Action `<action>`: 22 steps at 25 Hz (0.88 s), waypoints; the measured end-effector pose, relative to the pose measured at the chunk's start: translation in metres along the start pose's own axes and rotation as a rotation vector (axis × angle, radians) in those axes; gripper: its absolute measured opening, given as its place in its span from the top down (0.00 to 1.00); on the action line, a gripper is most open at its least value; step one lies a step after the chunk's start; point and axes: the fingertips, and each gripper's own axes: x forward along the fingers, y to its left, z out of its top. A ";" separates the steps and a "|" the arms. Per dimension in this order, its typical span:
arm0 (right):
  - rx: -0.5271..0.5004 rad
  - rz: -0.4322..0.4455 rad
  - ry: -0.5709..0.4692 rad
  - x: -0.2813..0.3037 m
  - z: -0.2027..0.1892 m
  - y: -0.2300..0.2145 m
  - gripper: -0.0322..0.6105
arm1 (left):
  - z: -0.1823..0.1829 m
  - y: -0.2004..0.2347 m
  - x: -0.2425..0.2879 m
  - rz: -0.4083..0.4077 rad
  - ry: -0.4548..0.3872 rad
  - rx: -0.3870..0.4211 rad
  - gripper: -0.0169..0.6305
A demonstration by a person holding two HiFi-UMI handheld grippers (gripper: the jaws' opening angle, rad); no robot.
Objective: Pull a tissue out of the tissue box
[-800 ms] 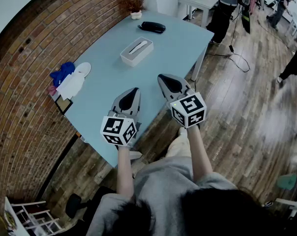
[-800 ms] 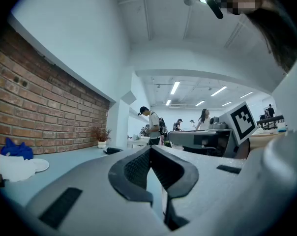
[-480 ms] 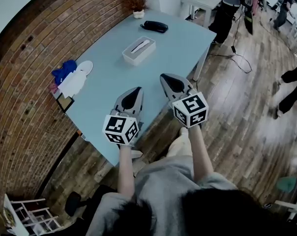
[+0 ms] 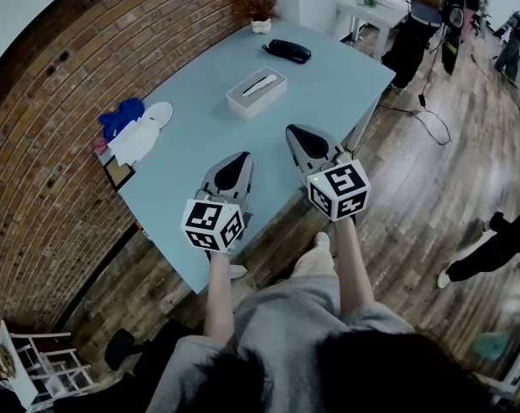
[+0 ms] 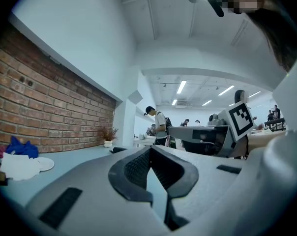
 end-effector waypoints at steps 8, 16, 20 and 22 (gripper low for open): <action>-0.030 0.037 0.040 0.032 -0.004 -0.038 0.95 | 0.005 0.013 0.053 0.006 -0.007 -0.026 0.97; -0.012 0.047 0.070 0.061 -0.013 -0.090 0.95 | 0.002 0.027 0.103 0.034 0.003 -0.042 0.97; -0.008 0.086 0.075 0.076 -0.013 -0.107 0.95 | 0.005 0.035 0.124 0.062 0.003 -0.051 0.97; -0.013 0.110 0.081 0.081 -0.013 -0.116 0.95 | 0.005 0.037 0.134 0.081 0.001 -0.057 0.97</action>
